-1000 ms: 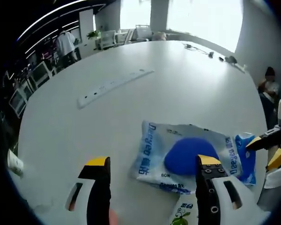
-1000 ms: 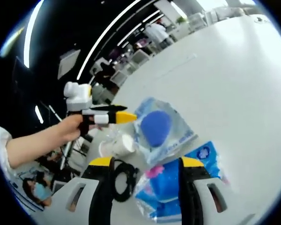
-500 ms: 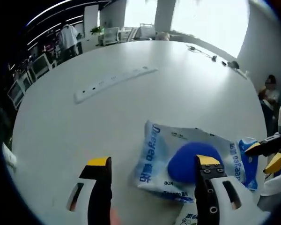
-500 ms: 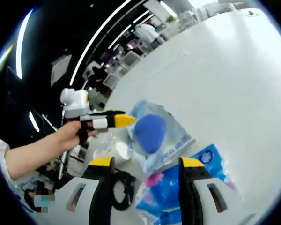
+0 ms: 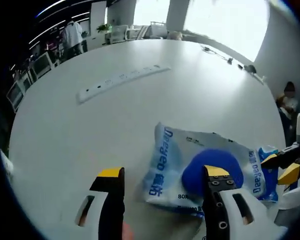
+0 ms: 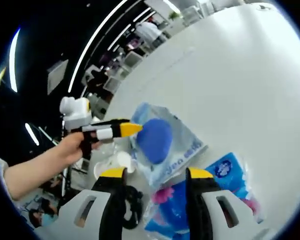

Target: Arrange the tabletop items into an orderly group along one side of the table until the central work area is clear of visible clutter.

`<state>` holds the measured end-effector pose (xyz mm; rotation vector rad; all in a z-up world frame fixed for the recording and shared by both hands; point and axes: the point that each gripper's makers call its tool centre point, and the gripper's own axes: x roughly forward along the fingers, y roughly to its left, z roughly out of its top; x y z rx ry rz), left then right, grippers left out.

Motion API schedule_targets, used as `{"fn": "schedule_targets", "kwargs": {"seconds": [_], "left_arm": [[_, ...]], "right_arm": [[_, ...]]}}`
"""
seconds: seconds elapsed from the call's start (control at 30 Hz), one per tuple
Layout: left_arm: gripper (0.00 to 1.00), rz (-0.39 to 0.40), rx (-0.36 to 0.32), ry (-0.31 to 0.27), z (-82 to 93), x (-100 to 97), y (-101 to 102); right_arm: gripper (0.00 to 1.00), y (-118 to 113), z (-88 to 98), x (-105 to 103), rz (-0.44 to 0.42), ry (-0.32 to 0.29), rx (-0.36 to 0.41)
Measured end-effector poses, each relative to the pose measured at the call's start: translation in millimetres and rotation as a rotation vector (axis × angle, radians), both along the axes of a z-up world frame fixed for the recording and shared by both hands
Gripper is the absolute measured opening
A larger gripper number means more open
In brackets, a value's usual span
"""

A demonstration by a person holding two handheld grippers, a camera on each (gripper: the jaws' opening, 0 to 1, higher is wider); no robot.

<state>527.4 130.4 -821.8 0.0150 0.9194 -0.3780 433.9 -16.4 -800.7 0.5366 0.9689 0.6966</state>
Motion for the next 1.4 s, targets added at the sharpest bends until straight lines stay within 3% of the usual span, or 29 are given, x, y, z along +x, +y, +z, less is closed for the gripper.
{"fn": "schedule_targets", "kwargs": {"seconds": [0.13, 0.23, 0.3, 0.37, 0.5, 0.63, 0.7, 0.77, 0.9, 1.13, 1.27, 1.4], "left_arm": [[0.39, 0.032, -0.028, -0.011, 1.4, 3.6, 3], [0.35, 0.033, -0.042, -0.005, 0.4, 3.4, 0], [0.33, -0.004, -0.001, 0.009, -4.4, 0.6, -1], [0.31, 0.012, -0.011, 0.001, -2.6, 2.1, -1], [0.11, 0.012, 0.057, -0.005, -2.1, 1.1, 9], [0.0, -0.036, 0.107, -0.01, 0.3, -5.7, 10], [0.0, -0.032, 0.106, -0.01, 3.2, -8.3, 8], [0.0, -0.033, 0.11, -0.018, 6.8, -10.2, 9], [0.0, -0.01, 0.077, -0.026, 14.1, -13.5, 12], [0.0, 0.04, 0.037, -0.078, 45.5, -17.4, 11], [0.0, 0.061, 0.046, -0.082, 51.2, -25.9, 10], [0.0, 0.135, 0.011, -0.075, 51.9, -39.1, 7]], "right_arm": [[0.41, 0, -2.1, 2, -0.012, 0.011, -0.004], [0.38, 1, -2.9, 3, -0.016, 0.016, -0.003], [0.35, 2, -2.8, 4, -0.015, 0.014, 0.0], [0.33, 2, -3.2, 5, -0.015, 0.011, -0.005], [0.27, -1, -7.2, 7, -0.023, 0.016, -0.027], [0.12, -3, -13.7, 6, 0.009, 0.016, -0.074], [0.05, -2, -13.4, 6, 0.005, 0.013, -0.08], [0.03, -4, -16.0, 7, 0.01, -0.009, -0.122], [0.0, -8, -16.5, 11, -0.017, -0.002, -0.114], [0.0, -17, 6.5, 28, -0.044, -0.064, -0.092], [0.0, -24, 19.6, 42, -0.058, -0.089, -0.078], [0.0, -30, 34.1, 56, -0.059, -0.142, -0.08]]}}
